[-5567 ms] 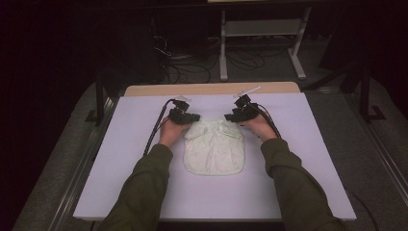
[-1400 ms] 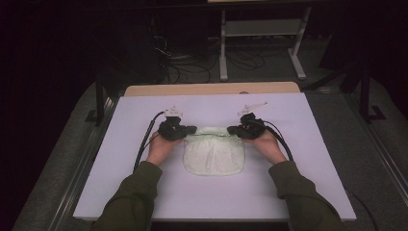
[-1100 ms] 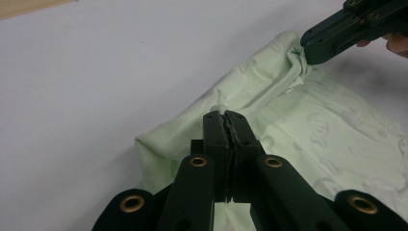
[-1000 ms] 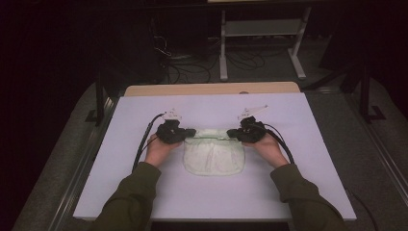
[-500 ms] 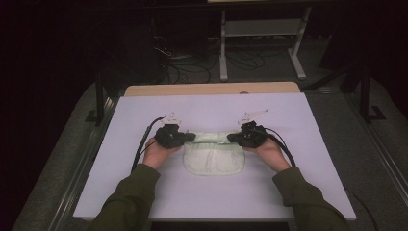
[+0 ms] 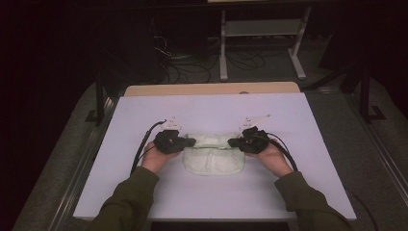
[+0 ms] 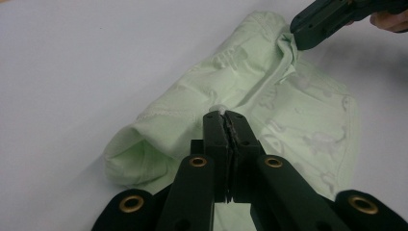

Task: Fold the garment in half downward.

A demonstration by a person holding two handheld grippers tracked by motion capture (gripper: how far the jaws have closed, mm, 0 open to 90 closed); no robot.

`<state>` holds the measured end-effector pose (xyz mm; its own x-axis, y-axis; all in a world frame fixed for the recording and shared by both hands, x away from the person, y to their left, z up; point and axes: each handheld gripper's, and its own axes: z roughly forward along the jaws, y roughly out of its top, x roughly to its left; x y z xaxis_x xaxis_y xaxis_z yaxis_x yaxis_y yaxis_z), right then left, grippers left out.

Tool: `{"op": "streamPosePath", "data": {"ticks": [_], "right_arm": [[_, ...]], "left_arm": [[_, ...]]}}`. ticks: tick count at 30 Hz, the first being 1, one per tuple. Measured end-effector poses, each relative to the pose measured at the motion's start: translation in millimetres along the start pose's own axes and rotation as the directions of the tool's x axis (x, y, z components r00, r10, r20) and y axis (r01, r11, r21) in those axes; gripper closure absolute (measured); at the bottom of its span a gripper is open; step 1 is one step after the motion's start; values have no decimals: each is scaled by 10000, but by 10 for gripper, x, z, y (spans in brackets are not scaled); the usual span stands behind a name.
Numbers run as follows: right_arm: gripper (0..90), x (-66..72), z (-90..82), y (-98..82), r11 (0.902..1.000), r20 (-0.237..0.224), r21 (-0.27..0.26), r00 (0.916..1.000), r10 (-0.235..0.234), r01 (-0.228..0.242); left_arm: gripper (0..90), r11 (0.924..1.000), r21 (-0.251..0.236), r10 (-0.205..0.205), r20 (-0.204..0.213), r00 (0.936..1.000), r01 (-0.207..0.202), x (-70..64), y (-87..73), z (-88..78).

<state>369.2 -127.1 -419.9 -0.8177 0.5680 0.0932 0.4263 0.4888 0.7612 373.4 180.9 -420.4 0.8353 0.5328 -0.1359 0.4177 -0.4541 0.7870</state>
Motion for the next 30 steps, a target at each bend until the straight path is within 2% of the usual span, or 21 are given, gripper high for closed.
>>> {"op": "streamPosePath", "data": {"ticks": [22, 30], "right_arm": [[860, 171, -107, -94, 9998, -279, 86, 9995, -173, 175], [860, 243, -125, -132, 9996, -419, 153, 9988, -238, 245]], "left_arm": [[886, 9996, 39, 287, 435, 9986, -289, -171, -62, -129], [886, 9997, 148, 204, 556, 9982, -212, -213, -101, -154]]}}
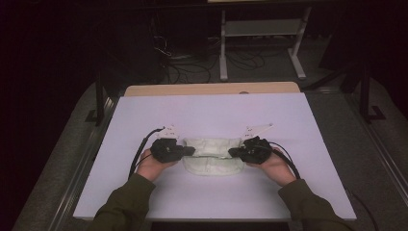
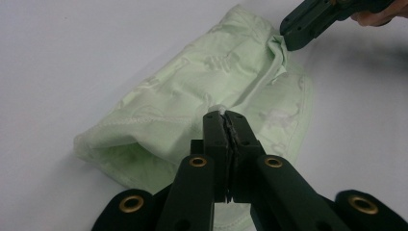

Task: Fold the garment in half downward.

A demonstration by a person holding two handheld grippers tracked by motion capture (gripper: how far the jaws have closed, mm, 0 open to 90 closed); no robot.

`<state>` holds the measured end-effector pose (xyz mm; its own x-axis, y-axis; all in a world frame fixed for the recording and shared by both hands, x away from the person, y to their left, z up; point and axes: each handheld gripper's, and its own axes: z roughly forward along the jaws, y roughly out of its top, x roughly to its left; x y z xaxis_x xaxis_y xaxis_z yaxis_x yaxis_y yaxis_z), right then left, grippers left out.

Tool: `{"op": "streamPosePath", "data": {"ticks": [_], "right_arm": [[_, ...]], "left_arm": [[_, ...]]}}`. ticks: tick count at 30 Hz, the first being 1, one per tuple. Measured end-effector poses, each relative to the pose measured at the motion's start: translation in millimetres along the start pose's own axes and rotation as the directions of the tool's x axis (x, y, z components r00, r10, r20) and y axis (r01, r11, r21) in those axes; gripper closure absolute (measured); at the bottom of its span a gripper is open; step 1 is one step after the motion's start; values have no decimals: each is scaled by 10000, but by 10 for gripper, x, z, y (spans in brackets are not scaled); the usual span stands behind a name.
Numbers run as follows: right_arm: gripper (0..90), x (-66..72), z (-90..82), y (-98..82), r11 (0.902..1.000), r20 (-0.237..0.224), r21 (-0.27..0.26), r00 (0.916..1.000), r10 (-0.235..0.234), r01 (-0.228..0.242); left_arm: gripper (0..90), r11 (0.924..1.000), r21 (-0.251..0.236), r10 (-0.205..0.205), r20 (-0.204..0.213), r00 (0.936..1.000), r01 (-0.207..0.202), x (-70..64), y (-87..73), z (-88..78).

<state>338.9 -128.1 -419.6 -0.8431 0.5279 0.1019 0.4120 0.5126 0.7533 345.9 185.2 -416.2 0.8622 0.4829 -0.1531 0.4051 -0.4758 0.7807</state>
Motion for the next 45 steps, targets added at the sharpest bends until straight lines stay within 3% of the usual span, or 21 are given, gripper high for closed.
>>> {"op": "streamPosePath", "data": {"ticks": [17, 34, 39, 45], "right_arm": [[857, 53, 32, -114, 9988, -239, 488, 9997, 90, -78], [856, 93, 91, -183, 9930, -590, 1178, 9982, 76, -6], [842, 93, 106, -192, 9917, -651, 1289, 9979, 62, 22], [773, 84, 67, -167, 9940, -789, 1087, 9967, 200, -114]], "left_arm": [[885, 9973, 726, -151, 445, 9989, 118, -43, -114, 82], [877, 9867, 1622, -259, 854, 9960, 117, -20, -170, 173], [832, 9834, 1808, -287, 767, 9966, 144, -16, -189, 194], [742, 9868, 1613, -261, 812, 9964, 127, -26, -163, 163]]}}
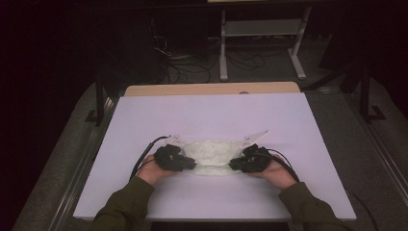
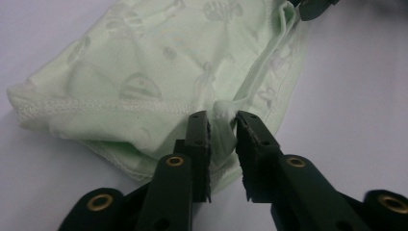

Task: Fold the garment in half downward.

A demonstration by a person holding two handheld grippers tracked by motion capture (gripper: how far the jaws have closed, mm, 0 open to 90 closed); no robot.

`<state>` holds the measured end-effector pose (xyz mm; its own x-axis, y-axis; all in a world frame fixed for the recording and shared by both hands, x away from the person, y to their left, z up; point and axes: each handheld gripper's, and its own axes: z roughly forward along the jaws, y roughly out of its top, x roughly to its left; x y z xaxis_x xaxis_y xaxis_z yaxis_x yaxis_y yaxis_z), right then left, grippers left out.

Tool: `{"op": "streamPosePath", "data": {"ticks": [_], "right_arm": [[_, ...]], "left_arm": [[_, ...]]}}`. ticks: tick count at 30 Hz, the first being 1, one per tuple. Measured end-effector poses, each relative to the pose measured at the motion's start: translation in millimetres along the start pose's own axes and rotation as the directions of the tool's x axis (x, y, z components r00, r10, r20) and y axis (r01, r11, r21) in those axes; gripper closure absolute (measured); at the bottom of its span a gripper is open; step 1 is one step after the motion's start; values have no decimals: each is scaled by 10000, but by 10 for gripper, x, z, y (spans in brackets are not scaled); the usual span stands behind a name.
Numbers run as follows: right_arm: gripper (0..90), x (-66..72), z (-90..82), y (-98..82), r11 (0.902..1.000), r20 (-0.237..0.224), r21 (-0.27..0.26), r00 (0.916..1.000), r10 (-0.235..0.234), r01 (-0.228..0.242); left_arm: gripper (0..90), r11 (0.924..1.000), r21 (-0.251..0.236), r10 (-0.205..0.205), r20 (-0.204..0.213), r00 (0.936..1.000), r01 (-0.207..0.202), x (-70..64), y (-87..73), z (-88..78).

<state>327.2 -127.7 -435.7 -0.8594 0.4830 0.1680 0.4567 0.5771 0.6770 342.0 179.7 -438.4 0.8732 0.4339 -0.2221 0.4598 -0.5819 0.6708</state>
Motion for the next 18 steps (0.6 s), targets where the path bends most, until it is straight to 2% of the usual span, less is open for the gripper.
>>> {"op": "streamPosePath", "data": {"ticks": [7, 12, 15, 18], "right_arm": [[773, 8, -79, 39, 9990, -110, -439, 9999, 50, -55], [835, 16, -93, 53, 9986, -200, -524, 9998, 89, -99], [864, 33, -64, 54, 9992, -306, -393, 9995, 21, -33], [882, 51, -26, 53, 9997, -369, -220, 9993, -109, 100]], "left_arm": [[721, 9984, -565, -4, 212, 9998, 16, -23, 49, -100], [840, 9966, -817, -28, 328, 9995, 55, -25, 65, -128], [883, 9976, -699, 39, 354, 9994, -14, -36, 67, -91], [898, 9992, -381, 134, 394, 9991, -118, -44, 63, -37]]}}
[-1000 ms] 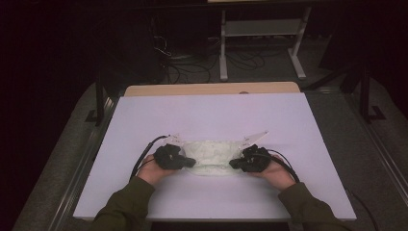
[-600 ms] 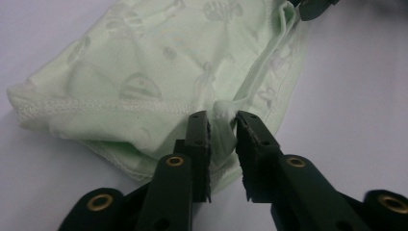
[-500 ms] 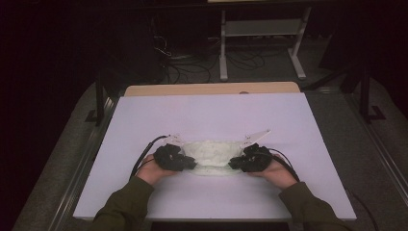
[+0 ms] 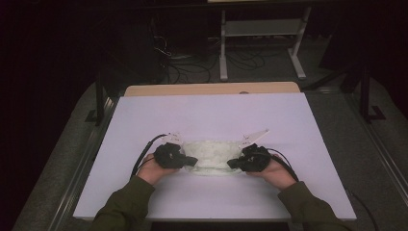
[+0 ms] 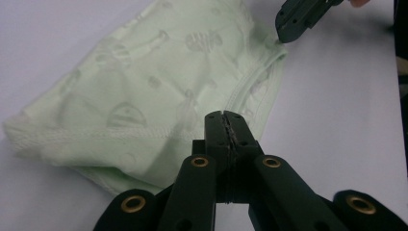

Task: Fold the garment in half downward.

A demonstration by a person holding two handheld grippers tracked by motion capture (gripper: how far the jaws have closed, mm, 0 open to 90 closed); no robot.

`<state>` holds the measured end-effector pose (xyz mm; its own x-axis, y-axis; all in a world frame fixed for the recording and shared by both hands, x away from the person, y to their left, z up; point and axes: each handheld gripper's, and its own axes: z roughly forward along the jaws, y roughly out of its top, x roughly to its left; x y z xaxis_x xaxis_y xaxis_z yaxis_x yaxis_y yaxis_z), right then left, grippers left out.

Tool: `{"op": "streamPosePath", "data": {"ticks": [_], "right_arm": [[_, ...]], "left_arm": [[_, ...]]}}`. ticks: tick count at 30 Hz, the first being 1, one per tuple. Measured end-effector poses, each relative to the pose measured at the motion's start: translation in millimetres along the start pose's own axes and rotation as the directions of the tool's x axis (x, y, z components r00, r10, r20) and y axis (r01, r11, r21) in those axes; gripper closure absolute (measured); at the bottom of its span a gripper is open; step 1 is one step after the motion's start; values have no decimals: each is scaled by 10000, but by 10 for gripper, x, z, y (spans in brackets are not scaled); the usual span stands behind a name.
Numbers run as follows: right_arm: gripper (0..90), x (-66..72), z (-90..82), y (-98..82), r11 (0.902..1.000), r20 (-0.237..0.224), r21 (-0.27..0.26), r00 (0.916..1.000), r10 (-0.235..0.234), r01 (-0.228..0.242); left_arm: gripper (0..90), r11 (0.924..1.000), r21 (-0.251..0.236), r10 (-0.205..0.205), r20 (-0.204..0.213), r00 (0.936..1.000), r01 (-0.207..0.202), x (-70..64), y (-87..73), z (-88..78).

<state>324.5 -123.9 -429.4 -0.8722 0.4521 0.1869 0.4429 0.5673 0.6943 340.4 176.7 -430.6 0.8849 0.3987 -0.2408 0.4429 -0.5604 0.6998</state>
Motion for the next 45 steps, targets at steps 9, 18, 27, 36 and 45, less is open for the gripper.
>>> {"op": "streamPosePath", "data": {"ticks": [9, 18, 27, 36, 45], "right_arm": [[887, 25, 92, -36, 9981, -226, 586, 9995, -200, 213], [887, 26, 134, -59, 9958, -224, 864, 9994, -270, 288], [865, 20, 112, -37, 9972, -273, 697, 9993, -248, 266], [644, 85, 96, 35, 9990, -441, 267, 9985, -338, 350], [337, 174, 117, 60, 9985, -388, 152, 9979, -524, 530]], "left_arm": [[898, 9971, 741, 171, 122, 9998, -180, -31, -31, 116], [897, 9951, 972, 176, 27, 9998, -177, -12, -55, 143], [804, 9980, 634, 30, 39, 10000, -33, 10, -50, 96], [608, 9998, -23, -189, 40, 9998, 189, 58, -17, -13], [363, 9991, -317, -285, -331, 9990, 274, 100, 20, -99]]}}
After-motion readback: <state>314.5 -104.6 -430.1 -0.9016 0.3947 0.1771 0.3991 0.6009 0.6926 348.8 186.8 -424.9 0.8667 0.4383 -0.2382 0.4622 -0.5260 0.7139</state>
